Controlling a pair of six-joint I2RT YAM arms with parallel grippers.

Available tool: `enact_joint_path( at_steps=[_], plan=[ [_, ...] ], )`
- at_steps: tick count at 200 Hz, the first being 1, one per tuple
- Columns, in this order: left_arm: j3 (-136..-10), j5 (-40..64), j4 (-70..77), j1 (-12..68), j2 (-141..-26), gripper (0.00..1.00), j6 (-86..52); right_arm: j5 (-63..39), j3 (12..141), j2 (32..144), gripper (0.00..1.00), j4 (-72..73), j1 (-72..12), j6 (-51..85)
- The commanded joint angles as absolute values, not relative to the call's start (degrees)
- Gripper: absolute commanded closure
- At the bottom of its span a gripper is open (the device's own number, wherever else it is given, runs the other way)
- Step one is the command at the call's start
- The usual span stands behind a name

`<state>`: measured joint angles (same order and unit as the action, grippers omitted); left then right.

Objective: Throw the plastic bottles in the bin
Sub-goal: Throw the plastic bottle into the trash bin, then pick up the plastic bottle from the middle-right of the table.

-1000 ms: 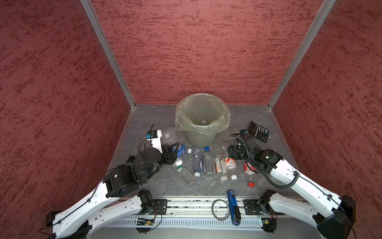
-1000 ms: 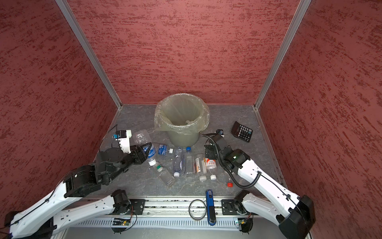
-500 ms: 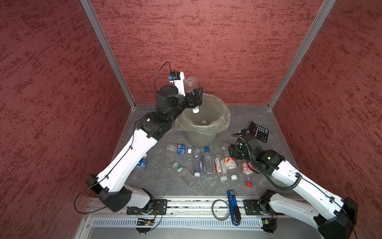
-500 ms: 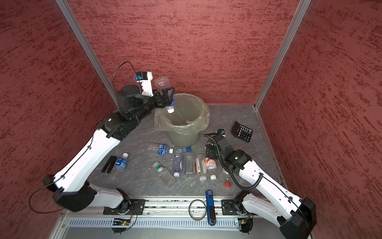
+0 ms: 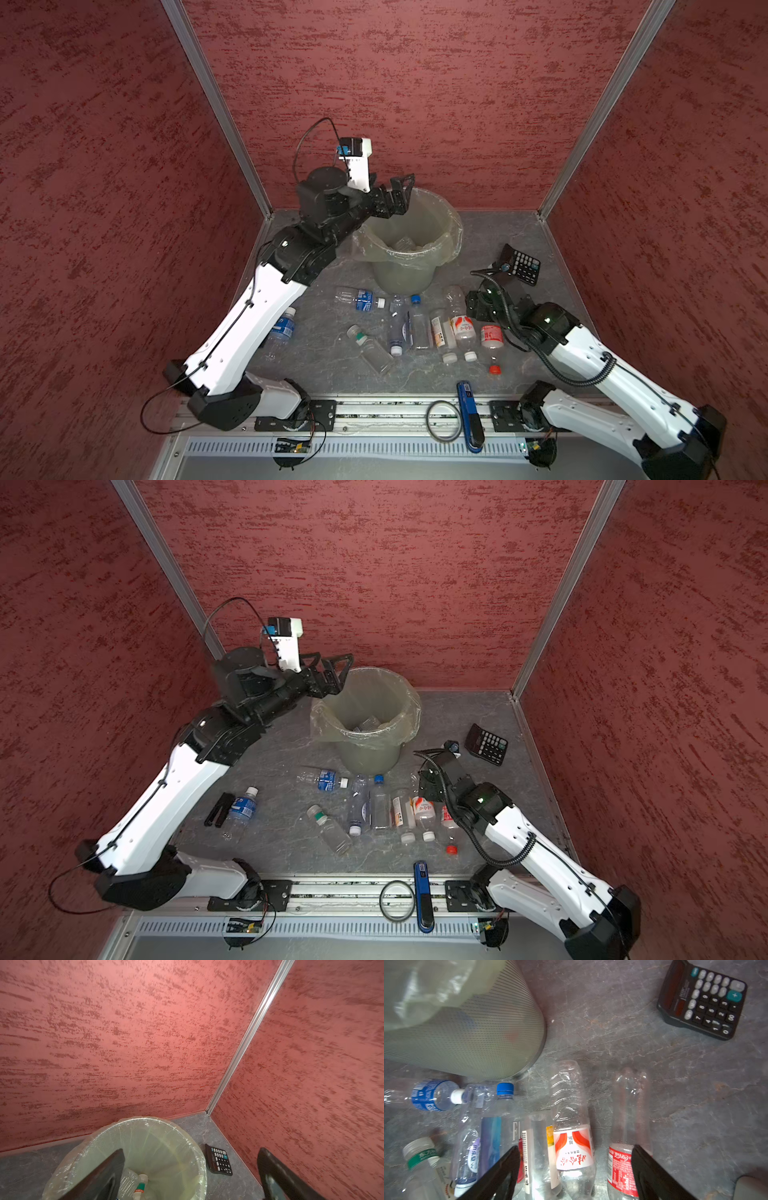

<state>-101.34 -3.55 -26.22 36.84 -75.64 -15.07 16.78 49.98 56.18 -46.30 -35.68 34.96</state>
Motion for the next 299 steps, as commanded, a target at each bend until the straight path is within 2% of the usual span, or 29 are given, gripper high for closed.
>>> enact_joint_path(
  at_steps=[1,87,171,234,261,299],
  plan=[
    [-95.0,-4.8,-28.7,36.8,-71.9,0.01,-13.8,19.0,49.3,57.4,0.15,-50.3,-33.2,38.8],
    [-64.1,-5.6,-32.1,36.6,-52.0,0.0,-20.8,14.0,42.3,62.5,0.13,-44.3,-24.0,41.4],
    [-50.4,-2.7,-34.8,34.2,-45.1,0.0,-26.5,10.4,38.6,69.6,0.15,-37.6,-18.9,37.7],
    [-46.6,0.0,-34.9,32.2,-43.7,0.01,-28.8,10.3,41.8,77.5,0.28,-35.7,-17.7,33.4],
    [-45.9,0.2,-35.2,31.7,-42.9,0.01,-29.6,10.2,42.1,79.3,0.38,-34.7,-17.7,32.6],
    [-45.8,0.8,-35.7,31.3,-42.7,0.0,-30.2,9.5,41.3,74.5,0.47,-34.7,-17.7,32.3]
  ],
)
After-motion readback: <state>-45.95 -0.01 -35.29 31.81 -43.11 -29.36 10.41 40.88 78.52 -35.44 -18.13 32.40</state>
